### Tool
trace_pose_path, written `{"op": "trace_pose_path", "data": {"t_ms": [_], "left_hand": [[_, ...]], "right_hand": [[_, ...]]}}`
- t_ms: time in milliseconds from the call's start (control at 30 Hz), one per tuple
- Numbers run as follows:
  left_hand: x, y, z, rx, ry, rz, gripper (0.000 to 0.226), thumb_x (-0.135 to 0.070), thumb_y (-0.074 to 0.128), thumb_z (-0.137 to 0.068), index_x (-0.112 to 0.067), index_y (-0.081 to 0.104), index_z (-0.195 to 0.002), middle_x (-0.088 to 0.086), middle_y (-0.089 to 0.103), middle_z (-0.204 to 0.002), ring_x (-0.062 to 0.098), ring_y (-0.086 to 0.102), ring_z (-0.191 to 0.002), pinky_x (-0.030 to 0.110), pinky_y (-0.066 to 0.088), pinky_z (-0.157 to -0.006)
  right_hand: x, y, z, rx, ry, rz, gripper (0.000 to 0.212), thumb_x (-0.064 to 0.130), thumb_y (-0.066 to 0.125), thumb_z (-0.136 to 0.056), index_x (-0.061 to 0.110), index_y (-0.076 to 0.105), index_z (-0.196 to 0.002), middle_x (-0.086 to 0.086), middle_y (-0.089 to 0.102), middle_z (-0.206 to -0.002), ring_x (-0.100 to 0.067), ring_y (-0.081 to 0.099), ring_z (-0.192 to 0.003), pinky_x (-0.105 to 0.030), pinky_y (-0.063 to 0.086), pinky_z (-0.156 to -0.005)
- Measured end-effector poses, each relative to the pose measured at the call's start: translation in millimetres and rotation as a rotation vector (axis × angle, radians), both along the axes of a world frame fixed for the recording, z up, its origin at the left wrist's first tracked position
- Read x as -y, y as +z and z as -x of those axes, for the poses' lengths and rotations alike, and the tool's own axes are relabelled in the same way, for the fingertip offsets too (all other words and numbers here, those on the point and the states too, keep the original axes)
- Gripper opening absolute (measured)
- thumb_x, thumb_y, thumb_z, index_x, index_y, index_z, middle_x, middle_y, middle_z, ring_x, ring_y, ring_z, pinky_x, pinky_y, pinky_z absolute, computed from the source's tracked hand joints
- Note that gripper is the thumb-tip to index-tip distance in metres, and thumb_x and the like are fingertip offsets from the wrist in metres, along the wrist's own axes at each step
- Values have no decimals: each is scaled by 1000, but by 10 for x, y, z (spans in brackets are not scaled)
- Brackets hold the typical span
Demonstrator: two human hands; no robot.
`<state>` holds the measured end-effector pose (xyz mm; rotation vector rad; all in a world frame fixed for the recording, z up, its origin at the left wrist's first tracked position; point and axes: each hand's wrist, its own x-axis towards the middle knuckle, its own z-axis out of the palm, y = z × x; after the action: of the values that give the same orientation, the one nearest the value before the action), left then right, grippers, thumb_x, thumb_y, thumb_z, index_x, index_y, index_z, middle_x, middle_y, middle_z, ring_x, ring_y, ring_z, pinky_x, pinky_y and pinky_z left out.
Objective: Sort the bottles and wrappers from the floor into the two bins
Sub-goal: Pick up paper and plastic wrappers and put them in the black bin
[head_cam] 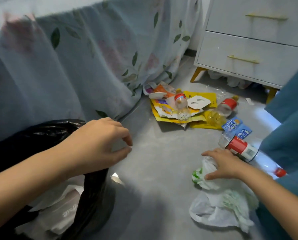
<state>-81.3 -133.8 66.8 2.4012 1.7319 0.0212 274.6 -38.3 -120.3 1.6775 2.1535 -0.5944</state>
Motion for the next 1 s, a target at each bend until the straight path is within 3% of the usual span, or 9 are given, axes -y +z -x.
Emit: {"op": "trace_pose_path", "data": {"t_ms": [100, 233, 367, 500, 600, 700, 800, 933, 1000], "left_hand": [[-6, -34, -95, -5, -26, 31, 45, -64, 33, -74, -38, 63, -95, -24, 52, -87, 5, 55, -97, 33, 49, -83], [-24, -85, -98, 20, -19, 59, 38, -60, 38, -78, -38, 62, -97, -23, 55, -93, 5, 55, -99, 35, 49, -85], [5, -124, -89, 99, -15, 68, 32, -56, 45, -78, -39, 62, -99, -20, 59, -99, 2, 54, -101, 32, 48, -87], [46, -131, -155, 258, -3, 36, 44, -59, 51, -77, -36, 56, -114, -21, 57, -108, -3, 54, -104, 24, 47, -90], [86, -88, -266, 422, 33, 53, 76, -69, 58, -72, -36, 35, -136, -24, 44, -129, -11, 43, -116, 11, 39, -98], [102, -28, -395, 525, 72, 122, 93, -63, 70, -66, -43, 19, -141, -39, 28, -124, -22, 27, -118, -6, 25, -96], [77, -15, -448, 745, 138, 296, 88, -55, 83, -58, -50, 32, -130, -36, 45, -126, -16, 45, -116, 14, 42, -99], [114, -7, -450, 967, 223, 645, 56, -25, 85, -66, -20, 65, -118, 3, 71, -114, 24, 66, -108, 45, 50, -99], [140, -14, -418, 1043, 308, 703, 43, -18, 80, -65, -9, 71, -107, 12, 73, -107, 29, 68, -104, 47, 51, -96]], "right_hand": [[-1, -191, -39, 8, 7, 44, 84, 63, 73, -62, 26, 48, -133, 0, 56, -131, -23, 52, -121, -32, 43, -98], [12, -260, 42, -109, 57, -43, 20, 46, 71, -75, 33, 59, -84, 9, 63, -90, -17, 61, -94, -25, 38, -72], [-56, 44, 200, -261, 46, -105, 28, 31, 72, -80, 30, 50, -63, 13, 54, -66, -12, 55, -74, -21, 34, -57], [-51, 680, 469, -631, -66, -156, 7, 18, 72, -80, 17, 66, -77, 4, 63, -71, -11, 56, -65, -23, 40, -57], [76, 1297, 755, -1100, -166, -14, 11, 11, 71, -78, 22, 72, -79, 5, 69, -74, -5, 62, -67, -16, 50, -60], [238, 1717, 988, -1417, -142, 74, 21, 14, 63, -71, 30, 76, -76, 6, 74, -75, -5, 69, -69, -19, 55, -60], [334, 1908, 1142, -1655, -196, 95, 24, 9, 57, -75, 23, 75, -69, 6, 73, -68, -5, 69, -61, -20, 56, -54], [304, 2002, 1247, -1827, -334, 99, 21, 3, 47, -93, 16, 60, -82, 7, 70, -65, -7, 67, -59, -21, 55, -53], [238, 1947, 1295, -1855, -388, 90, 17, 4, 49, -93, 14, 59, -85, 6, 70, -65, -7, 66, -58, -22, 55, -53]]}}
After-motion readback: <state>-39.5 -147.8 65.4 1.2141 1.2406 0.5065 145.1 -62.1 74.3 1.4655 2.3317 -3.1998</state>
